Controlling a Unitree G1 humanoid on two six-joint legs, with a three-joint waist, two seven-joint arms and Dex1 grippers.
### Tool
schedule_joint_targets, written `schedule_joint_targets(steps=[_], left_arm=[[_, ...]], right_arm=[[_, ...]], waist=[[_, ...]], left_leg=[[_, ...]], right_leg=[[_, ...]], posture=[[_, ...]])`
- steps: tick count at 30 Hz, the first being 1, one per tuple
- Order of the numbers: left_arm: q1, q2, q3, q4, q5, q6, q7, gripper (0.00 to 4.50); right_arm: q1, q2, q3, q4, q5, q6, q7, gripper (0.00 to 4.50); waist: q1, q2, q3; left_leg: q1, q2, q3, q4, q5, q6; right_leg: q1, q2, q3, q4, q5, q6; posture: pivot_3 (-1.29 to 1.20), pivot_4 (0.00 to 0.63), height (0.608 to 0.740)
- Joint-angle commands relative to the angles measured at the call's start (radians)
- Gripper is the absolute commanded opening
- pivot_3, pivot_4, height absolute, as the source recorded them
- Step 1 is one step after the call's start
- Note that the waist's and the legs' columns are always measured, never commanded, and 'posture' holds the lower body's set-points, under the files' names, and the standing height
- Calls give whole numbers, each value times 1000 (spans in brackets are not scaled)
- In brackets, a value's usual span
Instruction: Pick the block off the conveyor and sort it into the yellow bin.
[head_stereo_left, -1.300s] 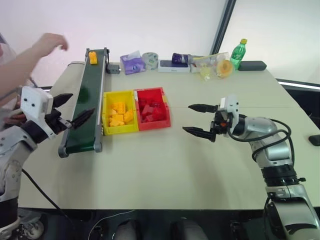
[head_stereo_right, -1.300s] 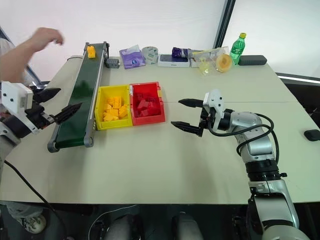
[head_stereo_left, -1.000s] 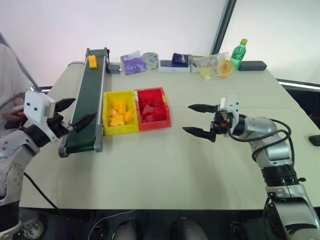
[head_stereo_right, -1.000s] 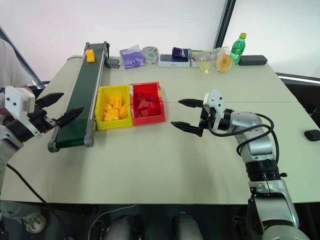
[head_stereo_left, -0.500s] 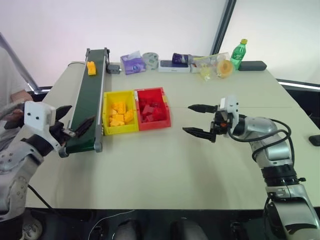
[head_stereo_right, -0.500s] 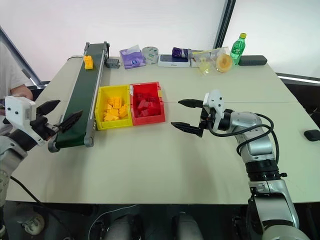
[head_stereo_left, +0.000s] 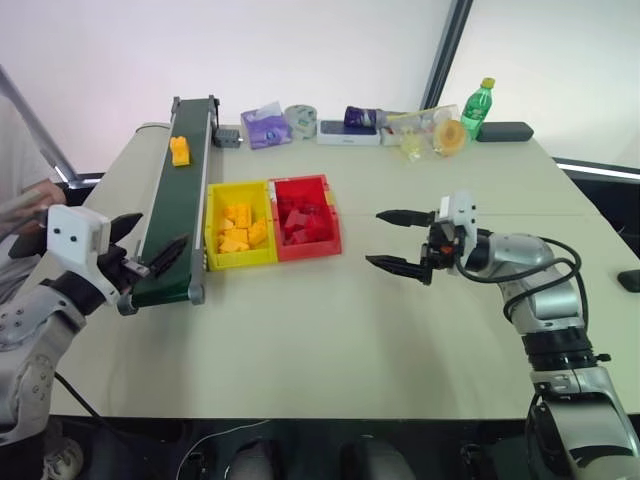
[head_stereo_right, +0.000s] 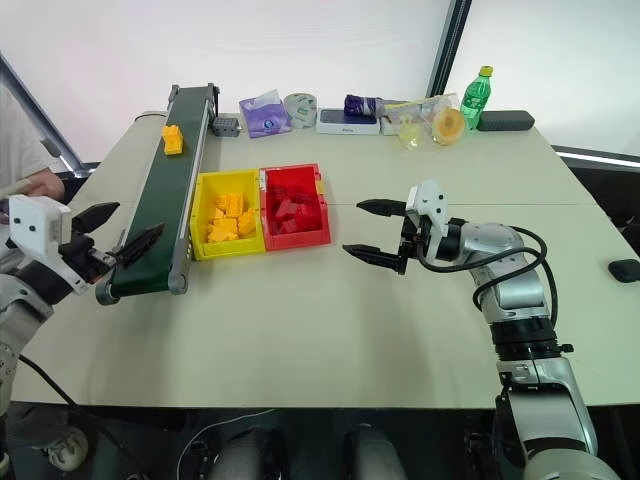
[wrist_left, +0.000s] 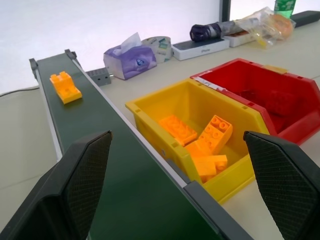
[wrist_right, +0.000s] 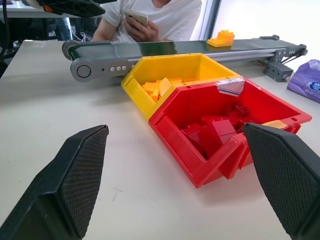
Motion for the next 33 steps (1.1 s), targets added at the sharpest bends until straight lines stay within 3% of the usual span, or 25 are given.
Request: schedule_joint_targets(steps=[1,23,27,33], left_arm=[[-21,6,47,-6,13,1,49,4443],[10,-14,44,-50,-12,25,79,4443],[-23,-11,36,-88,67,241,300,4443],[-109,-154,-2,-196,54,408,497,4443]], right_arm=[[-12,-10,-25,-29,12,-16,0,4500],[-4,-12,-23,-34,14,-10,5,4500],[-4,-18,-26,-33,14,-9,8,4500],[0,-12,-20,-38,15,-5,7,4500]], waist=[[0,0,0],[0,0,0],[0,0,0],[4,0,0]], left_leg=[[0,0,0,0,0,0],[0,0,0,0,0,0],[0,0,0,0,0,0],[0,0,-1,1,0,0]], right_leg=[[0,0,0,0,0,0],[0,0,0,0,0,0],[0,0,0,0,0,0],[1,-1,0,0,0,0]], posture=[[0,150,740],[0,150,740],[0,150,740],[0,150,740]])
